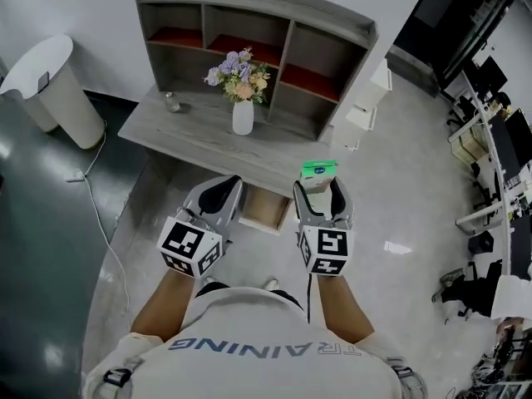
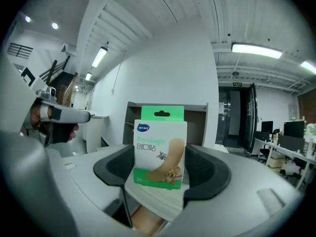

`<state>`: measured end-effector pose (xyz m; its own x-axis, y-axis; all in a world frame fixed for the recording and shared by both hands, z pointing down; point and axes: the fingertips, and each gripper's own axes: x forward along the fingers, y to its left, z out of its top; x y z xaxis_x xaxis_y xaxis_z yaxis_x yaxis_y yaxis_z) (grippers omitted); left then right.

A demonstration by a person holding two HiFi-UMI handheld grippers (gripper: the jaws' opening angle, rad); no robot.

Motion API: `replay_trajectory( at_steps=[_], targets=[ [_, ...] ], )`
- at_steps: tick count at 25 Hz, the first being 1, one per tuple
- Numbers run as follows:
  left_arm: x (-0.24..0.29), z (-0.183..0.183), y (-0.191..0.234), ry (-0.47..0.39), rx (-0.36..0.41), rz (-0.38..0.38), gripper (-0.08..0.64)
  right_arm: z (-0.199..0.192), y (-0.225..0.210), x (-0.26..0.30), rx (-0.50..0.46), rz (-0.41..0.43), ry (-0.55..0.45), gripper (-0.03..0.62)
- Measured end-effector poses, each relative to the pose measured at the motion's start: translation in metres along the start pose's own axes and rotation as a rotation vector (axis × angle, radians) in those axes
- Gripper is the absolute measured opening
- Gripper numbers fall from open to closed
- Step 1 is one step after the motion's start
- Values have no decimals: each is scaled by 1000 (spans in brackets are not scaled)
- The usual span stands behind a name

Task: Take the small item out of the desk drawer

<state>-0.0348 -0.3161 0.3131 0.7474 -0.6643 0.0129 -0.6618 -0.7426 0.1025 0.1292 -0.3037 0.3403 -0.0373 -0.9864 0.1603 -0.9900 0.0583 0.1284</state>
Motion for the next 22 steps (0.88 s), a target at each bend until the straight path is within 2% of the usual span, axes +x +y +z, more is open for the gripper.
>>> replay_trajectory(
  at_steps=[6,16,22],
  targets=[
    [-1,9,-18,-19,29,-21,-2,32,-12,-21,6,-20,-67,334],
    [-11,11,-11,-25,39,-29,-2,41,-2,-26,25,-30,-89,334],
    [-8,15,-25,-23,36,-34,-2,48,-13,-37,35,-33,-94,334]
  ],
)
